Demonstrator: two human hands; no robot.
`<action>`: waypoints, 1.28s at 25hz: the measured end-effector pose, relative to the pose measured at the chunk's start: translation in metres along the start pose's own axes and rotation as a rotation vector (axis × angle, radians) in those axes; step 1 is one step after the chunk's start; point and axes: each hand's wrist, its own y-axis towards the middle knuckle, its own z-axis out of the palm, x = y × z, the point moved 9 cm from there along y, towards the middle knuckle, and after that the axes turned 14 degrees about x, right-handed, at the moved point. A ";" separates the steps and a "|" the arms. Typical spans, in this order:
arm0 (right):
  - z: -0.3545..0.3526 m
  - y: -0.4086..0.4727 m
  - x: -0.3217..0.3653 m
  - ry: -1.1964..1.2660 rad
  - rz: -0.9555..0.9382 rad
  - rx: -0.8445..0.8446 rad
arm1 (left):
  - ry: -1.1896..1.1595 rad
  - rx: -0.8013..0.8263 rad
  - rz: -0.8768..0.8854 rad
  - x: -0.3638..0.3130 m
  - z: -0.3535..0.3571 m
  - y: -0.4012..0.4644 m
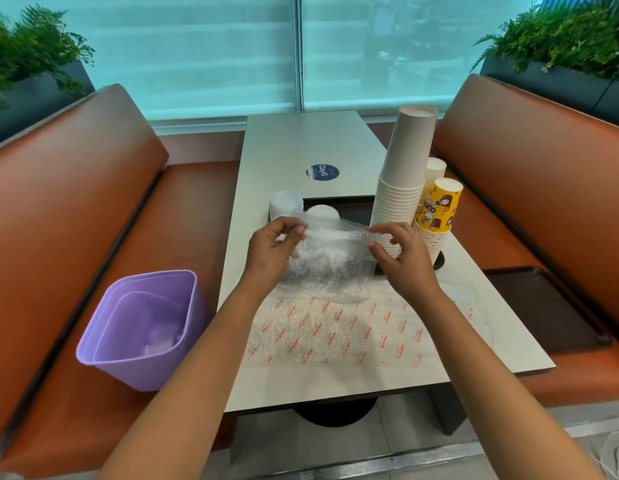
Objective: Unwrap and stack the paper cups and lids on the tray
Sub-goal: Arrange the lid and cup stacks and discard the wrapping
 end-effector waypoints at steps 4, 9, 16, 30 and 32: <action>0.005 -0.002 -0.013 0.288 0.131 0.057 | -0.012 -0.026 -0.016 -0.002 -0.002 -0.004; 0.021 -0.006 -0.013 0.671 0.170 0.111 | 0.029 -0.111 -0.125 0.008 0.005 -0.017; 0.016 -0.010 0.001 0.440 0.075 0.104 | 0.846 -0.043 0.345 -0.069 0.063 -0.021; 0.010 -0.016 0.019 0.050 -0.025 0.185 | 0.968 0.222 0.262 -0.070 0.098 -0.008; 0.009 -0.016 0.017 0.045 -0.019 0.197 | 0.998 0.279 0.238 -0.068 0.101 -0.006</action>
